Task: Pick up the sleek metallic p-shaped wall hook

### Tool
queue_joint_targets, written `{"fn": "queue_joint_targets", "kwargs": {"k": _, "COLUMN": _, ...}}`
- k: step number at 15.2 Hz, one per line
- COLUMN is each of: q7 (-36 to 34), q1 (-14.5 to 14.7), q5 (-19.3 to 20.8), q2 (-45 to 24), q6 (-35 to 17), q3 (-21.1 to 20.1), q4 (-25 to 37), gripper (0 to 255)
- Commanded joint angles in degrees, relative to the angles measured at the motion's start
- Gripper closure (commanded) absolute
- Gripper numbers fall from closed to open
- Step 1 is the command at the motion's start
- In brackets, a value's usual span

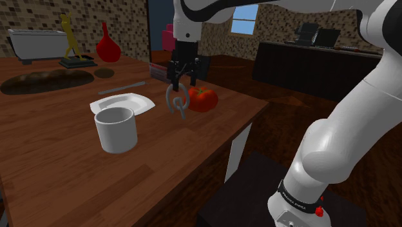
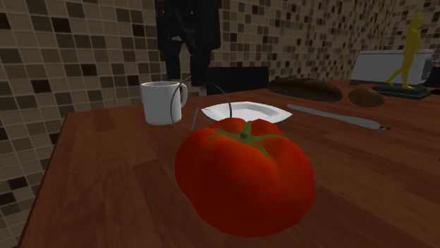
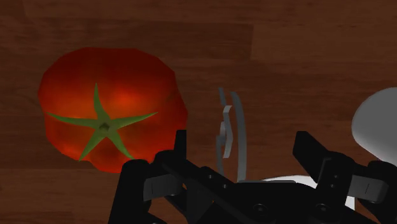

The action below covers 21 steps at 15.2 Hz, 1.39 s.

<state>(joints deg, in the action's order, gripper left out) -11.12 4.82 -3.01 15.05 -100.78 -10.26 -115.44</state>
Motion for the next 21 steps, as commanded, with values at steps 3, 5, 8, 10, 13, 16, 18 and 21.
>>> {"fn": "queue_joint_targets", "kwargs": {"k": 3, "q7": -0.01, "q1": 0.03, "q5": -0.05, "q2": 0.21, "q6": -0.59, "q3": -0.03, "q4": -0.77, "gripper": 255}}
{"fn": "queue_joint_targets", "kwargs": {"k": 5, "q7": -0.02, "q1": 0.03, "q5": -0.05, "q2": 0.20, "q6": -0.61, "q3": -0.03, "q4": -0.78, "gripper": 255}}
{"fn": "queue_joint_targets", "kwargs": {"k": 8, "q7": -0.02, "q1": 0.03, "q5": -0.05, "q2": 0.20, "q6": -0.61, "q3": -0.03, "q4": -0.78, "gripper": 255}}
{"fn": "queue_joint_targets", "kwargs": {"k": 10, "q7": -0.02, "q1": 0.03, "q5": -0.05, "q2": 0.21, "q6": -0.61, "q3": -0.03, "q4": -0.78, "gripper": 255}}
{"fn": "queue_joint_targets", "kwargs": {"k": 13, "q7": -0.08, "q1": 0.02, "q5": -0.02, "q2": 0.13, "q6": 0.96, "q3": -0.01, "q4": 0.87, "gripper": 255}}
{"fn": "queue_joint_targets", "kwargs": {"k": 16, "q7": -0.13, "q1": -0.02, "q5": 0.05, "q2": -0.06, "q6": 3.28, "q3": 0.04, "q4": 3.38, "gripper": 255}}
{"fn": "queue_joint_targets", "kwargs": {"k": 18, "q7": -0.17, "q1": -0.05, "q5": 0.09, "q2": -0.24, "q6": 4.82, "q3": 0.06, "q4": 5.10, "gripper": 255}}
{"fn": "queue_joint_targets", "kwargs": {"k": 21, "q7": -0.24, "q1": -0.09, "q5": 0.17, "q2": -0.62, "q6": 7.15, "q3": 0.09, "q4": 7.80, "gripper": 255}}
